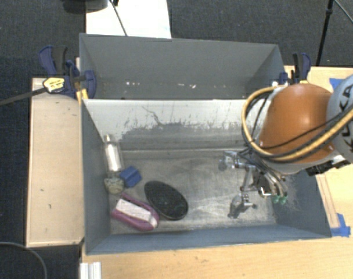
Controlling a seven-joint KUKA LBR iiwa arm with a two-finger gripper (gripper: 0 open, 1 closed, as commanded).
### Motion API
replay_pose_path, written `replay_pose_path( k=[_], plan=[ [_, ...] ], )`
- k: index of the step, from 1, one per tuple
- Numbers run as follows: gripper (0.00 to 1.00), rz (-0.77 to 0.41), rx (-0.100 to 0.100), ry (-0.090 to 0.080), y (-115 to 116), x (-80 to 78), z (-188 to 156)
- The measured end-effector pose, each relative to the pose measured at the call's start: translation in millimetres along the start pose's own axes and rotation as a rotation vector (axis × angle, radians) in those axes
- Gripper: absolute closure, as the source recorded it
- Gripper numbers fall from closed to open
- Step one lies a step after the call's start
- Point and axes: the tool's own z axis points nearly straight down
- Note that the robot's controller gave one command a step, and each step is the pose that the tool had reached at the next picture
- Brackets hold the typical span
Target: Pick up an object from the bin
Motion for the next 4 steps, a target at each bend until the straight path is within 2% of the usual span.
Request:
replay_pose_path(
  k=[1, 2, 3, 4],
  plan=[
    [0.00, 0.114, -0.005, -0.009, 97, -52.4, 44],
    [0.00, 0.024, -0.004, -0.005, 141, -11.5, 130],
    [1.00, 0.032, 0.002, -0.001, 136, -11.8, 128],
    [1.00, -0.061, -0.002, -0.015, 136, -12.8, -35]
  ],
)
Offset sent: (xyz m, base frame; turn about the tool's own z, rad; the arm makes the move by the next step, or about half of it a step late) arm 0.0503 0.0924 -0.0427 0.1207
